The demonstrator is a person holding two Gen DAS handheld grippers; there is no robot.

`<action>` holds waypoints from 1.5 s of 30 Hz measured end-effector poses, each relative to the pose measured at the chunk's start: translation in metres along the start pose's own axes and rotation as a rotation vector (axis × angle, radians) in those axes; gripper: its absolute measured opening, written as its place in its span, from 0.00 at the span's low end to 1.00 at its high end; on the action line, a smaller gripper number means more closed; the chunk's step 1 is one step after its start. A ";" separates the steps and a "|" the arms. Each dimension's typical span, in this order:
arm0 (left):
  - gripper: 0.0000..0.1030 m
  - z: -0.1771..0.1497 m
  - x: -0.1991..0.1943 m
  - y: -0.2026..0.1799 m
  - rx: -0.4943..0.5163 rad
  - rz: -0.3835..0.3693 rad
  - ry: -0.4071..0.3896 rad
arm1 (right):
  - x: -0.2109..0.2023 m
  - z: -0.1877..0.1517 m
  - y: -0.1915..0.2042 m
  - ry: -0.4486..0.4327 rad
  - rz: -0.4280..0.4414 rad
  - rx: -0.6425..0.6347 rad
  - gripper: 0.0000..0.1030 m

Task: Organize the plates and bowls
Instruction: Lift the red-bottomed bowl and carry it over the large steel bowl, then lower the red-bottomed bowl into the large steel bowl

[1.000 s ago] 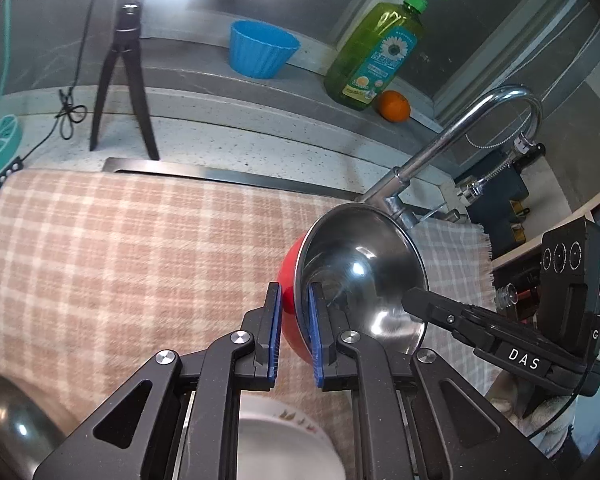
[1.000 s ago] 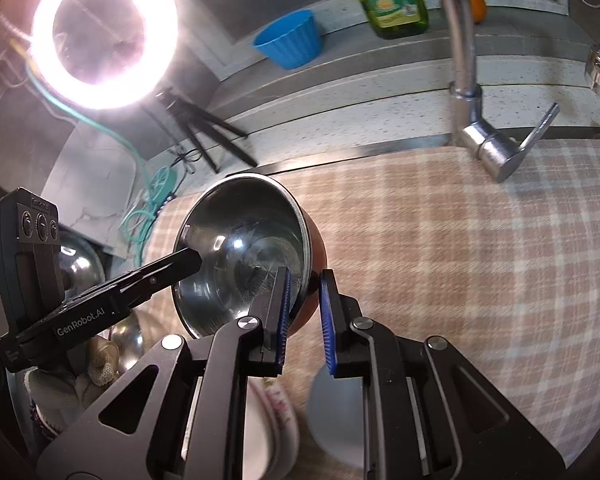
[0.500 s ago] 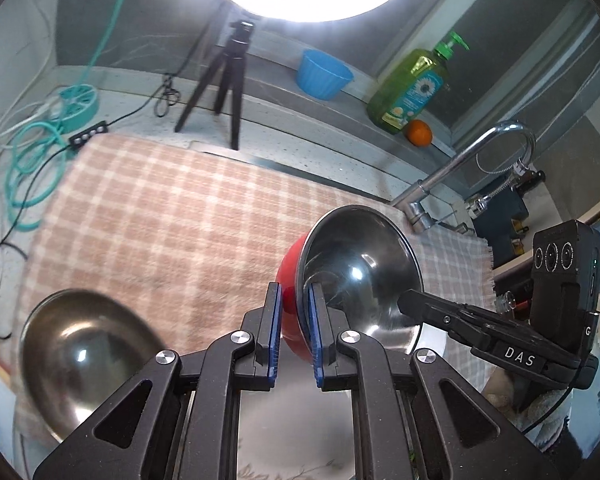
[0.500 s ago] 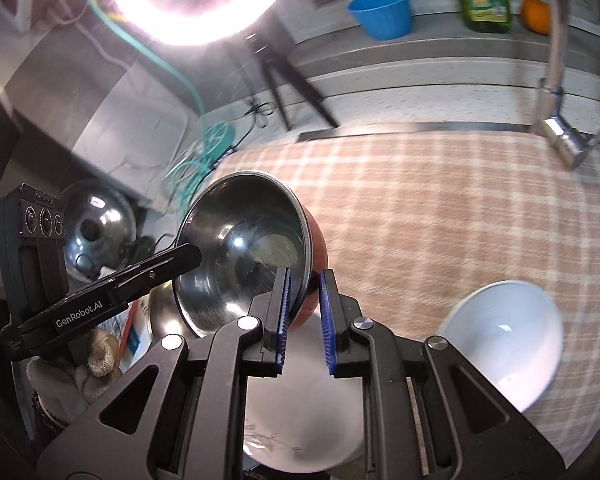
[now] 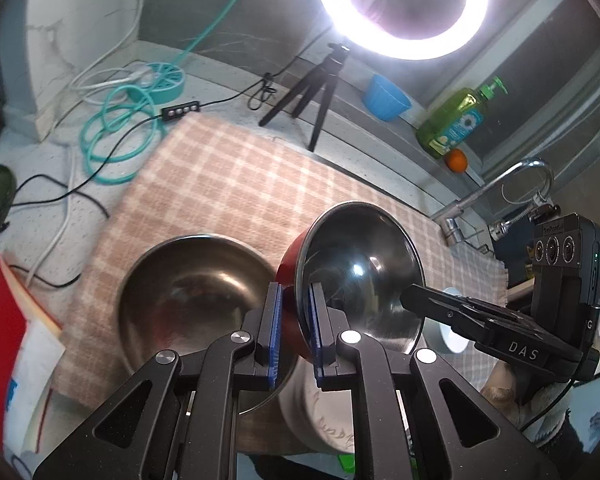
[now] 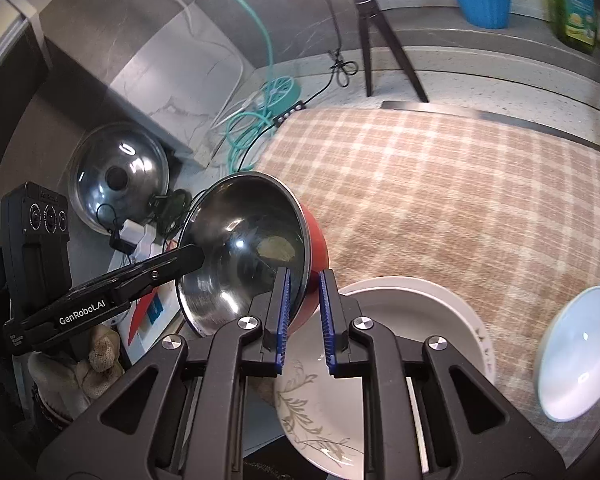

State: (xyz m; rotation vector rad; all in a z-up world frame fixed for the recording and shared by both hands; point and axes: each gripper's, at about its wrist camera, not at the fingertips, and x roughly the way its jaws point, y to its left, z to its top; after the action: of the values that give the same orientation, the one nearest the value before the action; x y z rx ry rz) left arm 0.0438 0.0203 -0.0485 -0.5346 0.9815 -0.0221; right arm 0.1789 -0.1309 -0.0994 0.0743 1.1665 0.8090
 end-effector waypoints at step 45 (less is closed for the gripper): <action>0.11 -0.027 0.016 0.079 -0.087 0.164 0.092 | 0.115 0.002 0.061 0.203 -0.124 -0.217 0.14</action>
State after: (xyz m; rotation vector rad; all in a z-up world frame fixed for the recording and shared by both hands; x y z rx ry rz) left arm 0.0140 0.0733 -0.1074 -0.5347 1.1177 0.1444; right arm 0.1657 -0.0170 -0.1611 -0.2619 1.2530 0.8421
